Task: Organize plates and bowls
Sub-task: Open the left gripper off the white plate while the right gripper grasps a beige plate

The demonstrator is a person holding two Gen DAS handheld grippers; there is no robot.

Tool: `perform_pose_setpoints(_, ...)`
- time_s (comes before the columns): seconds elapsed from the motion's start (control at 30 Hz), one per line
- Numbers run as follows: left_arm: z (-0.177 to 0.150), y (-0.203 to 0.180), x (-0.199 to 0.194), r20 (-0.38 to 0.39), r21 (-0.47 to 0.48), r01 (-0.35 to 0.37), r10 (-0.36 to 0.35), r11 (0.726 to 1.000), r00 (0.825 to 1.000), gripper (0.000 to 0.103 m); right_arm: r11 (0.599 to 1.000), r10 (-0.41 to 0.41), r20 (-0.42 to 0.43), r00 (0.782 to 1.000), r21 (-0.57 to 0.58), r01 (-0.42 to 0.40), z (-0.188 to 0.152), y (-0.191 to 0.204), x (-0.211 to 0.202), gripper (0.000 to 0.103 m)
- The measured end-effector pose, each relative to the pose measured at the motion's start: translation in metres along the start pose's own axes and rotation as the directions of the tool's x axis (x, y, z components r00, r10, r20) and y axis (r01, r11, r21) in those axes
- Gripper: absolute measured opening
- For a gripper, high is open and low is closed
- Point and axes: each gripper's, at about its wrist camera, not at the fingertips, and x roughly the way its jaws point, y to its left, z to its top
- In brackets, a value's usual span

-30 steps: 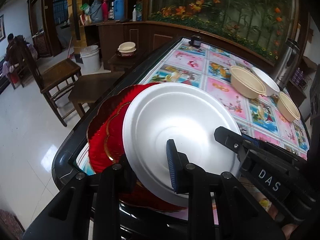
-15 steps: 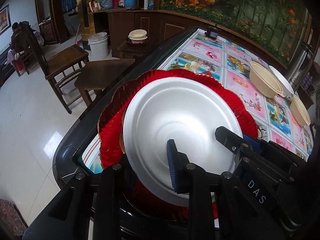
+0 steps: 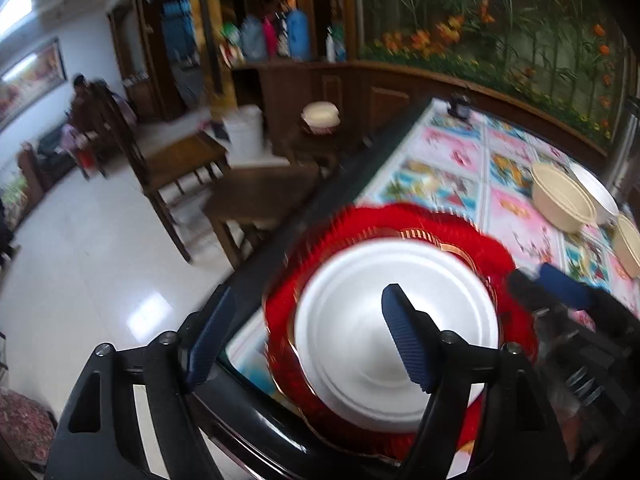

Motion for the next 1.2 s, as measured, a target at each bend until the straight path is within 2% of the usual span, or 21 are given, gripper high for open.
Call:
perform_pose_setpoints(0.07,0.005,-0.007,-0.007,0.032,0.0,-0.013,0.013,1.0,0.999,0.076,0.998,-0.024,0.053,0.998,0.058,0.021,0.007,-0.027,-0.012,0.052)
perform_pose_setpoints(0.2,0.015,-0.045,-0.019,0.046,0.056,0.057,-0.06,0.997,0.997,0.079,0.983,-0.091,0.113,0.989,0.169,0.071,0.016,-0.086,-0.031,0.054)
perform_pose_setpoints(0.3,0.018,-0.09,-0.025,0.017,0.143,0.128,-0.132,0.981,0.991,0.08,0.954,-0.145,0.143,0.979,0.283,0.1,0.018,-0.144,-0.047,0.054)
perform_pose_setpoints(0.37,0.019,-0.132,-0.025,-0.046,0.207,0.212,-0.207,0.955,0.977,0.08,0.908,-0.195,0.168,0.966,0.403,0.113,0.019,-0.189,-0.066,0.055)
perform_pose_setpoints(0.43,0.019,-0.17,-0.022,-0.104,0.249,0.279,-0.261,0.927,0.96,0.08,0.867,-0.253,0.231,0.94,0.486,0.114,0.02,-0.231,-0.096,0.056)
perform_pose_setpoints(0.47,0.019,-0.194,-0.02,-0.14,0.275,0.313,-0.284,0.909,0.948,0.08,0.854,-0.295,0.253,0.921,0.503,0.135,0.02,-0.245,-0.108,0.056)
perform_pose_setpoints(0.5,0.019,-0.214,-0.018,-0.177,0.293,0.345,-0.304,0.892,0.936,0.08,0.835,-0.355,0.274,0.894,0.523,0.171,0.019,-0.265,-0.125,0.056)
perform_pose_setpoints(0.57,0.019,-0.249,-0.018,-0.215,0.315,0.388,-0.333,0.866,0.918,0.08,0.791,-0.432,0.277,0.858,0.573,0.214,0.014,-0.299,-0.146,0.057)
perform_pose_setpoints(0.6,0.02,-0.271,-0.017,-0.226,0.336,0.401,-0.34,0.852,0.913,0.08,0.768,-0.454,0.274,0.848,0.603,0.217,0.012,-0.315,-0.155,0.057)
perform_pose_setpoints(0.7,0.03,-0.325,-0.017,-0.224,0.374,0.402,-0.339,0.836,0.914,0.08,0.669,-0.5,0.243,0.831,0.718,0.192,-0.004,-0.377,-0.182,0.058)
perform_pose_setpoints(0.77,0.04,-0.354,-0.011,-0.235,0.372,0.406,-0.339,0.835,0.911,0.079,0.632,-0.5,0.223,0.837,0.755,0.176,-0.012,-0.405,-0.191,0.058)
perform_pose_setpoints(0.83,0.049,-0.376,-0.005,-0.258,0.33,0.43,-0.358,0.84,0.897,0.079,0.606,-0.478,0.207,0.854,0.781,0.15,-0.02,-0.425,-0.195,0.058)
perform_pose_setpoints(0.87,0.054,-0.388,-0.002,-0.266,0.303,0.438,-0.366,0.846,0.892,0.079,0.593,-0.45,0.201,0.87,0.796,0.122,-0.024,-0.438,-0.194,0.058)
perform_pose_setpoints(0.97,0.06,-0.416,0.009,-0.285,0.238,0.446,-0.376,0.863,0.881,0.079,0.548,-0.388,0.198,0.9,0.835,0.052,-0.035,-0.461,-0.189,0.058)
perform_pose_setpoints(1.03,0.061,-0.427,0.016,-0.282,0.202,0.436,-0.374,0.877,0.884,0.079,0.521,-0.362,0.193,0.912,0.853,0.026,-0.04,-0.468,-0.185,0.058)
perform_pose_setpoints(1.1,0.063,-0.435,0.019,-0.276,0.169,0.434,-0.38,0.885,0.883,0.079,0.518,-0.352,0.185,0.917,0.855,0.026,-0.039,-0.469,-0.182,0.058)
perform_pose_setpoints(1.2,0.066,-0.441,0.024,-0.248,0.139,0.413,-0.372,0.9,0.894,0.079,0.53,-0.345,0.186,0.92,0.848,0.027,-0.039,-0.46,-0.179,0.058)
